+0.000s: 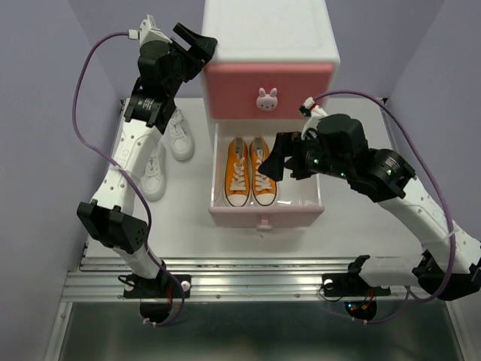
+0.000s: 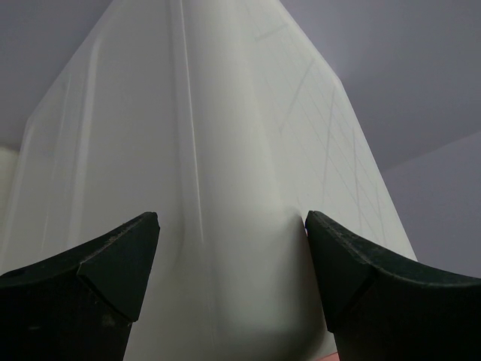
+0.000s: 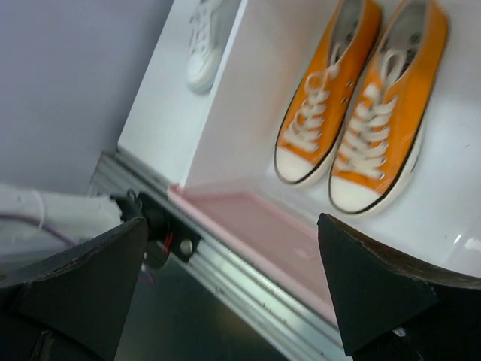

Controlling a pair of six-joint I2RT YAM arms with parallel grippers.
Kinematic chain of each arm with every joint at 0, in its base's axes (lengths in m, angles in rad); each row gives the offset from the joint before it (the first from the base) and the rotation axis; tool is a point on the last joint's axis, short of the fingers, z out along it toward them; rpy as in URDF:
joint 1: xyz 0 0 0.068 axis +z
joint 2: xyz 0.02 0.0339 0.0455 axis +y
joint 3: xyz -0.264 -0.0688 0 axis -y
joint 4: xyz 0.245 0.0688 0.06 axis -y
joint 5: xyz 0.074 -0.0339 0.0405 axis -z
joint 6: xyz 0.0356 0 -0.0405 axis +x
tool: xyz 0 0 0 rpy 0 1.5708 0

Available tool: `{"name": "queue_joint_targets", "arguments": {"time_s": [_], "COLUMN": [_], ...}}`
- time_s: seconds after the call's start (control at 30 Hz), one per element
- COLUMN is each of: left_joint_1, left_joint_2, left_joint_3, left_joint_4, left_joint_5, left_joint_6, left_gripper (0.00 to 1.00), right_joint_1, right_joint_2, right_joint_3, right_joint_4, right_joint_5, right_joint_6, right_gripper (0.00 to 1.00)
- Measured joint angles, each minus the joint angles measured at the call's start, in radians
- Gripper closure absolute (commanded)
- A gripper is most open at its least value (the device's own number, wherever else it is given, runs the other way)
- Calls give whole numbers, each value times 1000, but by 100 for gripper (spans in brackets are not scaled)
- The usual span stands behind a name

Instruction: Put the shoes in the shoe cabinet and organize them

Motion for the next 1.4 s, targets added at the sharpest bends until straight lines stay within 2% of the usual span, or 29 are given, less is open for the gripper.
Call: {"name": "queue_joint_targets", "arguments": {"time_s": [0.27,0.37,0.5,0.77,0.87,0.9,1.17,1.4], "left_joint_1": [0,0,0,0,0,0,3,6], "left_joint_2": [8,8,8,-2,-6,-8,-10,-13], "left_joint_3": [11,8,4,-24,-39,-43,-49,-50], "left_joint_4": [-15,-13,-7,27,47,54,70,79], "left_joint_5": [3,3,2,-2,-3,-3,16,32], "left_joint_6": [18,18,18,24,30,33,34,32], "left_gripper": [12,12,12,12,12,13,13,13], "right_joint_1": [312,385,414,494,552,581,696,707], "right_joint_2": [61,43,-16,-33,-34,-31,120,195], "right_joint_3": [34,-38,-204,-457,-539,-558,-633,-633], "right_joint_4": [-247,-278,-280,-142,-84,-58,69,133], "right_joint_5": [16,56,135,331,380,439,755,909], "right_joint_6": [13,8,-10,2,21,46,182,309], "right_gripper": [0,0,0,0,0,0,0,0]}}
